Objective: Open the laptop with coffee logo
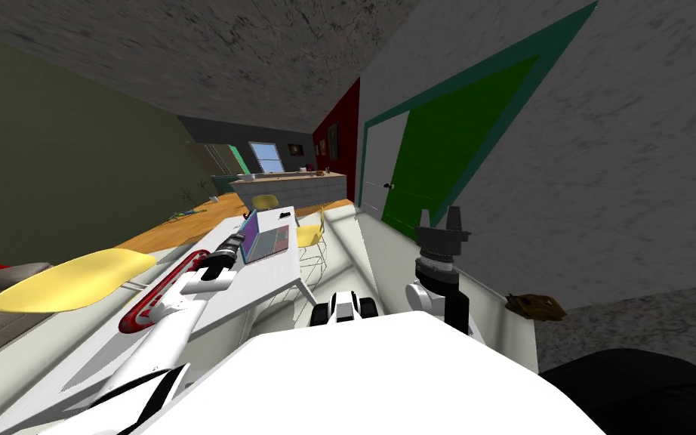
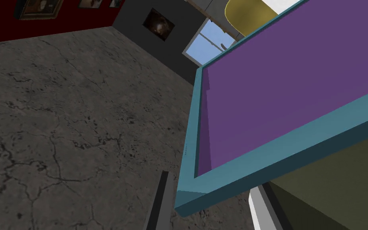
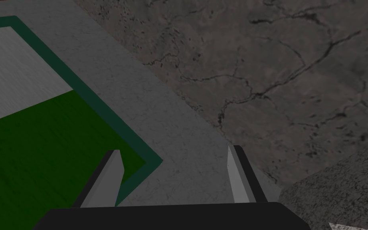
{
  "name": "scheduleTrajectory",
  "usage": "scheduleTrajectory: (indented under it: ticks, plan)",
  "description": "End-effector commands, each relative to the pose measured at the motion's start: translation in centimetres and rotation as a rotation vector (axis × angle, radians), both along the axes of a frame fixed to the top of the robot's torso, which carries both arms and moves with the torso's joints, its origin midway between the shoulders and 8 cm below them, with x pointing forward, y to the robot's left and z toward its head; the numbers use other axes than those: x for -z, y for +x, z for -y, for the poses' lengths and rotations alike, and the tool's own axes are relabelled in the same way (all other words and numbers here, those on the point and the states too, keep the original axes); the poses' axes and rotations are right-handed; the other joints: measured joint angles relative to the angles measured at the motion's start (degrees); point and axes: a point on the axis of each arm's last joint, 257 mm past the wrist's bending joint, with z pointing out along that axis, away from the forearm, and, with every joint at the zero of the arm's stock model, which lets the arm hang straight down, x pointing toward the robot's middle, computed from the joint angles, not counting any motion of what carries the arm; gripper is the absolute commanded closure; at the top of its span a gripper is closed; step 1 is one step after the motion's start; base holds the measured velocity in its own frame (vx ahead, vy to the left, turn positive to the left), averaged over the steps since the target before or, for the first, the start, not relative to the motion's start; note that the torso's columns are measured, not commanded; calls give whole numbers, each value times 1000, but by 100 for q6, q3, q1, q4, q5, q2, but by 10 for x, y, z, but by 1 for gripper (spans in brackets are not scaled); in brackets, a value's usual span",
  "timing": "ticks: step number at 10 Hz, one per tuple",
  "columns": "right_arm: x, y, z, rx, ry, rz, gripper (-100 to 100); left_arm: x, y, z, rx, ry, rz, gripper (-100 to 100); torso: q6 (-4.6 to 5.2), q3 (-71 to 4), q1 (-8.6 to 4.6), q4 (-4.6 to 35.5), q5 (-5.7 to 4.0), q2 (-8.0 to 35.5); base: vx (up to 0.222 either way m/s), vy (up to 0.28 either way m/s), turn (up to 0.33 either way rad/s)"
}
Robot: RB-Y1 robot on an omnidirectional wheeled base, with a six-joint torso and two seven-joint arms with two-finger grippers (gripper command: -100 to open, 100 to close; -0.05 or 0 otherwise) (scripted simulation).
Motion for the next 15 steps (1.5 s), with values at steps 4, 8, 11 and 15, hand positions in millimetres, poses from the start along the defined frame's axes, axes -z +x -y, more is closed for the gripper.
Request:
scheduleTrajectory:
  ticks: [4,8,11,15]
  plan:
    - [0,0,0,0,0,0,0,18,5,15,-50,116,-55,100,-15,-11,2,0,-7,-13,-24,29,-70]
    - [0,0,0,0,0,0,0,30,8,25,-75,185,-98,100,-16,-6,2,-2,-5,-7,-22,23,-60]
    - [0,0,0,0,0,0,0,37,10,31,-87,233,-130,100,-10,-5,6,-8,6,-7,-20,21,-57]
    - [0,0,0,0,0,0,0,51,13,45,-105,298,-185,100,-15,-3,-1,-6,3,-2,-18,25,-62]
